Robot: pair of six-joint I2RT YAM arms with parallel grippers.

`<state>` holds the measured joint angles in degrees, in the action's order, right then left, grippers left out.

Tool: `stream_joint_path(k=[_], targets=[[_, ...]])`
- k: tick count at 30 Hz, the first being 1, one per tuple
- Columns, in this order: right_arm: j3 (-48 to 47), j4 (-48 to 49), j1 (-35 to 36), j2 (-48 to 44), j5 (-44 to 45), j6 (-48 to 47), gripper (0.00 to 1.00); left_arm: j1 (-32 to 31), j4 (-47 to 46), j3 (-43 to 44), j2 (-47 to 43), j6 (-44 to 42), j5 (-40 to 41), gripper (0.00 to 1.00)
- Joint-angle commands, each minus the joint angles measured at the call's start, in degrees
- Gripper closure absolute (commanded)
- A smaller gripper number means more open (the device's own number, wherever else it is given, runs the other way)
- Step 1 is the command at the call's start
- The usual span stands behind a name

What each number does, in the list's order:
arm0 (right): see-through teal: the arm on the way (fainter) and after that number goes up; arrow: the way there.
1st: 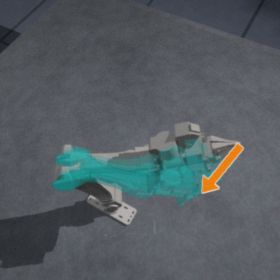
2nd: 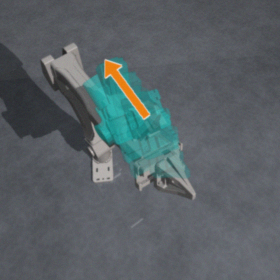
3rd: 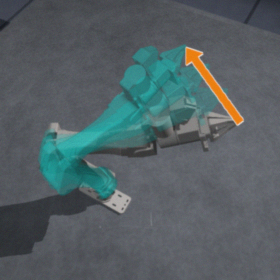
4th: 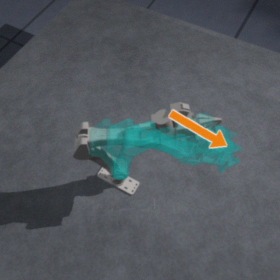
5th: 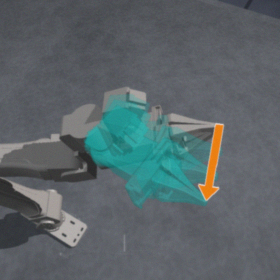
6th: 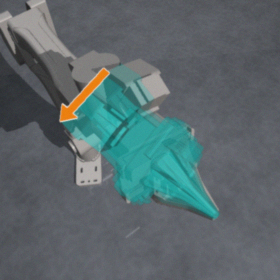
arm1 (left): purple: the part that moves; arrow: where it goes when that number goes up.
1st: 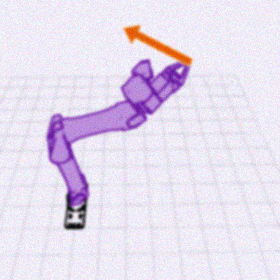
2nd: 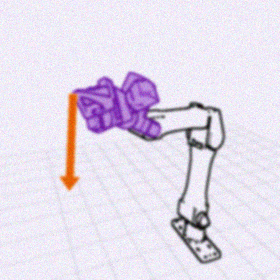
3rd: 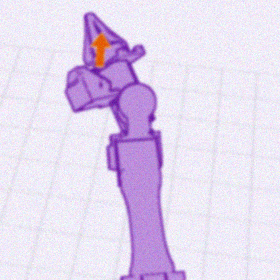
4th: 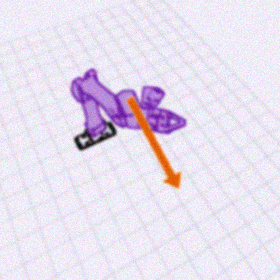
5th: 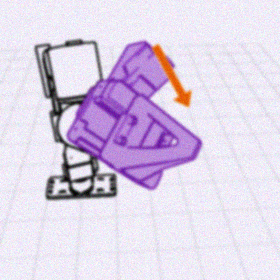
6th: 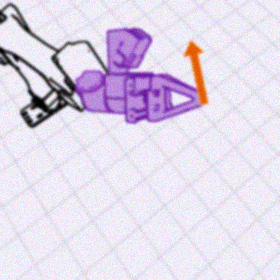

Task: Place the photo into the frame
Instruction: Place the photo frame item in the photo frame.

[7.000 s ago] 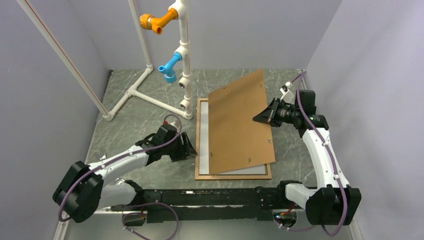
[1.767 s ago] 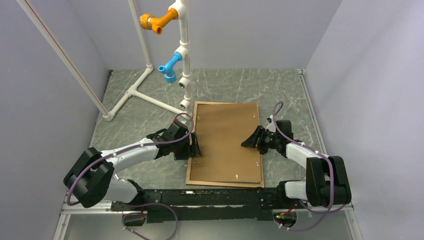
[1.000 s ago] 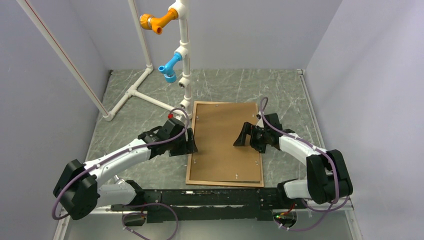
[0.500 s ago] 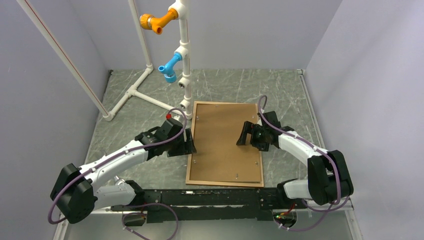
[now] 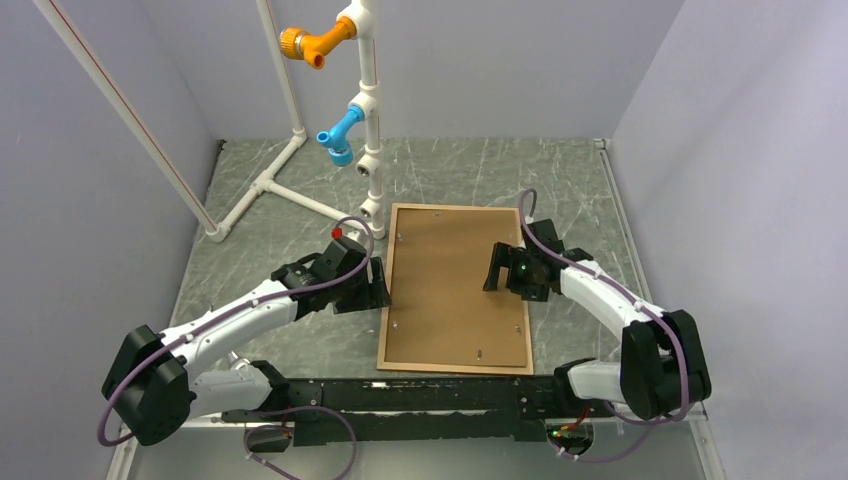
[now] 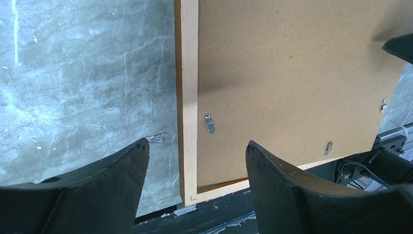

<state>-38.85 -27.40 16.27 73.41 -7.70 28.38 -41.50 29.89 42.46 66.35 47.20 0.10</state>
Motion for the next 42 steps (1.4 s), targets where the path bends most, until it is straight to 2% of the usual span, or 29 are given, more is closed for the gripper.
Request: stream_joint_path(k=[1,14,26,33,37,42], targets=[[-3.5,-4.4,-0.3,-2.4,4.3,-1.9,0.00,-0.3,-0.7,1.6,0.1,-0.5,0.6,0.24],[-7.1,-8.3,-0.3,-4.8,5.5,-2.7,0.00,-0.3,-1.1,1.5,1.7,-0.6,0.4,0.24],[-3.7,-7.6,-4.0,-2.5,5.6,-0.7,0.05,-0.2,-1.3,0.9,4.2,-0.5,0.4,0.24],[-1.6,-5.9,-3.9,0.5,7.6,0.2,0.11,-0.2,-2.3,0.7,8.1,-0.1,-1.4,0.25],[-1.3,-4.8,-3.5,3.2,7.5,0.5,0.23,-0.1,-2.8,0.6,9.6,-0.1,-2.1,0.25],[-2.4,-4.4,-0.8,7.8,9.8,1.9,0.28,-0.1,-2.7,0.6,10.2,-0.1,-2.0,0.25]])
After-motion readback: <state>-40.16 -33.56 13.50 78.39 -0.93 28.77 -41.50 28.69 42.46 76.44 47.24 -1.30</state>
